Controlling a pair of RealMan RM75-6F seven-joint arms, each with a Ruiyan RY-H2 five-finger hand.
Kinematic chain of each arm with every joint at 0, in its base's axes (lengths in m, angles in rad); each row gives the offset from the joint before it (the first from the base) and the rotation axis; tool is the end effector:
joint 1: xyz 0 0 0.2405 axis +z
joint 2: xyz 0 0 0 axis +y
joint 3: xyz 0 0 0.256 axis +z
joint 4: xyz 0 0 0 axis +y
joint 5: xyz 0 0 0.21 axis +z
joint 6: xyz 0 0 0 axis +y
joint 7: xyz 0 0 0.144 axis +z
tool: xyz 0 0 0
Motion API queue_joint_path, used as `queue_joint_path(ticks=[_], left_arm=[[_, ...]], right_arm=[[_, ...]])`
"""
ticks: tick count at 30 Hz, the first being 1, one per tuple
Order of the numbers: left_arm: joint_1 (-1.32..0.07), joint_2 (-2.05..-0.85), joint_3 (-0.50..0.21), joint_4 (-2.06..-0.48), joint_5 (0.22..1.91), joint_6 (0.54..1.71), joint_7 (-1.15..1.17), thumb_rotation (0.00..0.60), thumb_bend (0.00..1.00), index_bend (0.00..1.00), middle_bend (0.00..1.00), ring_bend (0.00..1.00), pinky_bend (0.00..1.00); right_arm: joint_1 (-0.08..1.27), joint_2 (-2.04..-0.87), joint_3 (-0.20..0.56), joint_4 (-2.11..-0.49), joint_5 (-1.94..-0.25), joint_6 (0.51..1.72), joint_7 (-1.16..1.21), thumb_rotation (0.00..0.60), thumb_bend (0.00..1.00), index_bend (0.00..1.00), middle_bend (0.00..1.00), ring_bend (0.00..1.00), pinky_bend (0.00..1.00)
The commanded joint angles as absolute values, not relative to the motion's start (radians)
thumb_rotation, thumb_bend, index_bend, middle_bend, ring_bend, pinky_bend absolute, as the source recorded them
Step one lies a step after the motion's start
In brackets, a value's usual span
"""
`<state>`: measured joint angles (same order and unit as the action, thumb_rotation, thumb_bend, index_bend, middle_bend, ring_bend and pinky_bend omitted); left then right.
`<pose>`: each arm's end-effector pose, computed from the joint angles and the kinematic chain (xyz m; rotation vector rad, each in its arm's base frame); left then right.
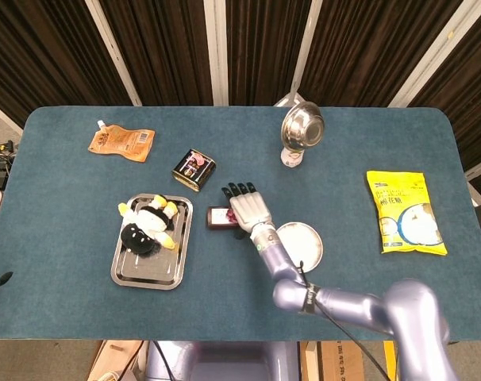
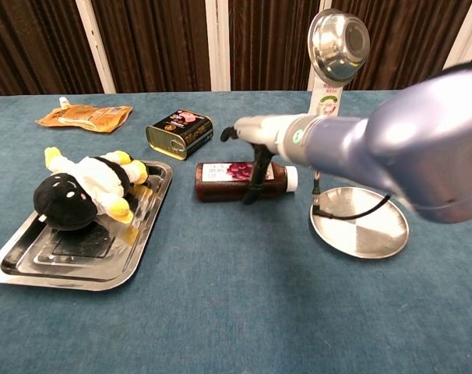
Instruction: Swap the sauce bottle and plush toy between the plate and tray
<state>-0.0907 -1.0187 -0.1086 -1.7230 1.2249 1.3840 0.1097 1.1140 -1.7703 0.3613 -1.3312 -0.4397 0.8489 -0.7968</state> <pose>-0.3302 0.1892 0.1889 -1.2184 -0.9853 -0.6959 -0.0368 -0.3915 -0.0780 1.8994 -1.0593 0.7380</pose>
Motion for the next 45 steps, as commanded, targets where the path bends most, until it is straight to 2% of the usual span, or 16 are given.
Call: queue_joint_path(ticks=[1, 5, 9, 13, 19, 24, 29, 38, 45], left_arm=[[-0.095, -1.018, -0.096, -1.712, 1.276, 1.384, 0.076, 0.6, 0.07, 0.21, 0.0, 0.0, 0.12], [-0.093, -1.019, -0.078, -1.698, 1.354, 1.401, 0.029, 0.6, 0.07, 0.2, 0.0, 0.0, 0.11], [-0.096, -1.031, -0.064, -1.689, 1.398, 1.409, 0.029, 0.6, 0.04, 0.2, 0.0, 0.0, 0.11], [-0.126, -1.023, -0.063, -1.707, 1.431, 1.374, -0.001, 0.6, 0.02, 0.19, 0.0, 0.0, 0.09], [-0.249, -1.003, -0.108, -1.762, 1.448, 1.24, -0.006, 0.6, 0.0, 0.18, 0.0, 0.0, 0.07], [-0.379, -1.03, -0.144, -1.803, 1.357, 1.059, 0.096, 0.6, 0.0, 0.17, 0.0, 0.0, 0.07], [-0.466, -1.111, -0.157, -1.797, 1.254, 0.955, 0.195, 0.6, 0.0, 0.17, 0.0, 0.0, 0.07], [-0.571, -1.335, -0.155, -1.669, 1.083, 0.919, 0.379, 0.6, 0.0, 0.16, 0.0, 0.0, 0.07], [-0.619, -1.482, -0.149, -1.542, 1.042, 0.938, 0.448, 0.6, 0.0, 0.16, 0.0, 0.0, 0.07]], right_arm=[[0.995, -1.509, 0.313, -1.697, -0.502, 1.032, -0.805, 0.6, 0.02, 0.0, 0.0, 0.0, 0.0], [0.852, -1.324, 0.246, -1.936, -0.622, 1.158, -0.732, 0.6, 0.02, 0.0, 0.0, 0.0, 0.0], [0.714, -1.184, 0.138, -2.047, -0.755, 1.211, -0.639, 0.6, 0.02, 0.0, 0.0, 0.0, 0.0], [0.593, -1.129, 0.042, -2.037, -0.906, 1.254, -0.521, 0.6, 0.02, 0.0, 0.0, 0.0, 0.0], [0.43, -1.151, -0.061, -1.857, -1.127, 1.342, -0.311, 0.6, 0.02, 0.0, 0.0, 0.0, 0.0], [0.338, -1.183, -0.085, -1.714, -1.215, 1.398, -0.168, 0.6, 0.02, 0.0, 0.0, 0.0, 0.0], [0.275, -1.204, -0.097, -1.647, -1.291, 1.449, -0.082, 0.6, 0.02, 0.0, 0.0, 0.0, 0.0], [0.238, -1.214, -0.083, -1.627, -1.335, 1.445, -0.071, 0.6, 0.02, 0.0, 0.0, 0.0, 0.0], [0.222, -1.209, -0.065, -1.631, -1.35, 1.432, -0.066, 0.6, 0.02, 0.0, 0.0, 0.0, 0.0]])
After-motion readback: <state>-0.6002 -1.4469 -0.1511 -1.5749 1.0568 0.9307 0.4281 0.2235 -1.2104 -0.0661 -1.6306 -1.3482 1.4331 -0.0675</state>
